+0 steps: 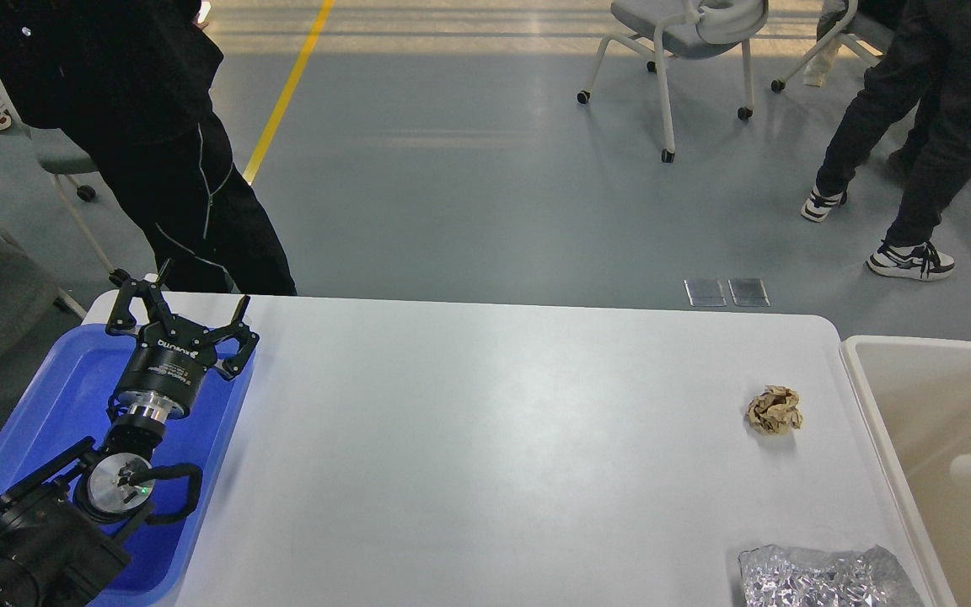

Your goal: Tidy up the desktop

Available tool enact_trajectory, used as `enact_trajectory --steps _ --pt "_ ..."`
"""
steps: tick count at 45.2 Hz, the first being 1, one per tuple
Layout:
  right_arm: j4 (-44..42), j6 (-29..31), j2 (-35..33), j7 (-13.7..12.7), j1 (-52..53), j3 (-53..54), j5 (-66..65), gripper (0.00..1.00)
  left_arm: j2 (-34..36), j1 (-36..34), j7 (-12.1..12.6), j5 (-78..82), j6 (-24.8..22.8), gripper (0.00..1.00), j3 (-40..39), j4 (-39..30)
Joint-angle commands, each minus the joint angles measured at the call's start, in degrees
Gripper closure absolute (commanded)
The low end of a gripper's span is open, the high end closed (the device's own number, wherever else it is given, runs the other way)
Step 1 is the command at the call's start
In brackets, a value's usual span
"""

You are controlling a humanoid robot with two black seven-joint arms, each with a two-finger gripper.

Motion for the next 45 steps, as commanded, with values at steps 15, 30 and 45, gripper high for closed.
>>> enact_trajectory --steps 15,30,45 --pt "-2.2 -0.8 2.1 -0.5 0.0 1.6 0.3 1.0 0.0 0.0 0.0 0.0 0.0 0.0 0.0 0.0" --pt "-2.3 -2.4 1.7 -0.4 0.1 1.6 0.3 0.39 0.0 -0.1 0.0 0.0 0.0 0.0 0.1 0.0" --pt "-2.8 -3.1 1.4 -0.4 0.1 1.4 0.3 0.22 0.0 0.0 0.0 0.0 0.3 0.0 -0.1 0.0"
